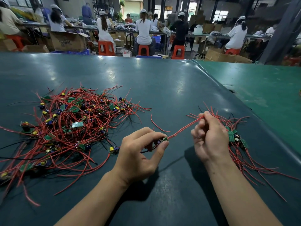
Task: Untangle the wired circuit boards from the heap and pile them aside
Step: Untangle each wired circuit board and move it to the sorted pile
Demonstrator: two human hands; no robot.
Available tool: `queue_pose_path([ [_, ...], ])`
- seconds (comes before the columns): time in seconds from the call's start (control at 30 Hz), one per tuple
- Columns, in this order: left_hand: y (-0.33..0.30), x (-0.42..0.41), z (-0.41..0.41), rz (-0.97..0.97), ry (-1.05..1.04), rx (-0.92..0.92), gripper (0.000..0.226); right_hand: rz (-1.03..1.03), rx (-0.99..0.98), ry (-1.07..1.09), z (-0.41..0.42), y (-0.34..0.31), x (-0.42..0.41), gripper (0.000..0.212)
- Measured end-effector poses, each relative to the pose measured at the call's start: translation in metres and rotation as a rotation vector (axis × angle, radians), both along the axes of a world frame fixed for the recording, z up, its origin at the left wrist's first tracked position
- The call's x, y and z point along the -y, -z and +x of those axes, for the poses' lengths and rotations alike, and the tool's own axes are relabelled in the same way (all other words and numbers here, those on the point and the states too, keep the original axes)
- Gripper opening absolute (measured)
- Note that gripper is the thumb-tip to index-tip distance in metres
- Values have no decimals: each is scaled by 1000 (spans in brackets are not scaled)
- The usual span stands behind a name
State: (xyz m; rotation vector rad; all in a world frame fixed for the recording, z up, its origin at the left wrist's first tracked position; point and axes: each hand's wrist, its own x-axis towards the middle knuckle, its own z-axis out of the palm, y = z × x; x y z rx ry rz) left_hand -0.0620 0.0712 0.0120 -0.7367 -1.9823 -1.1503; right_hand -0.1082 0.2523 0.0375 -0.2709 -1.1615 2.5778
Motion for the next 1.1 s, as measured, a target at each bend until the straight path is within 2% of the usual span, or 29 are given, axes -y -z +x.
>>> queue_pose_path([
  [0.07,1,2,-1,53,-73,-57,16,-57,16,6,-1,-1,-7,26],
  [0.13,1,6,-3,101,-178,-99,26,40,47,-52,2,-1,-4,22],
  [0.17,1,8,-4,122,-219,-104,31,168,44,-149,6,0,2,17],
  [0.23,-1,10,-4,131,-253,-74,33,435,-22,-473,18,7,19,13],
  [0.3,-1,12,-5,39,-203,-28,24,585,-116,-726,28,12,34,24],
  [0.33,-1,13,-6,-12,-168,-7,19,615,-154,-757,31,13,37,30],
  [0.5,-2,19,-12,-134,-81,-28,15,668,-190,-638,32,13,38,35],
  [0.6,-1,18,-13,-172,-69,-68,28,636,-221,-515,32,14,41,36],
  [0.67,-1,18,-15,-202,-163,-108,37,647,-237,-305,30,14,41,29],
  [0.77,-1,20,-16,-166,-338,-130,38,745,-233,77,25,15,35,34],
  [0.83,-1,22,-16,-168,-502,-99,33,645,-182,272,20,14,29,36],
  [0.9,0,26,-18,-187,-600,-1,31,465,-104,360,14,13,21,36],
  [1.0,1,25,-20,-133,-408,210,31,351,48,319,8,17,15,38],
  [1.1,5,18,-17,-230,-244,285,36,395,73,291,6,21,18,42],
])
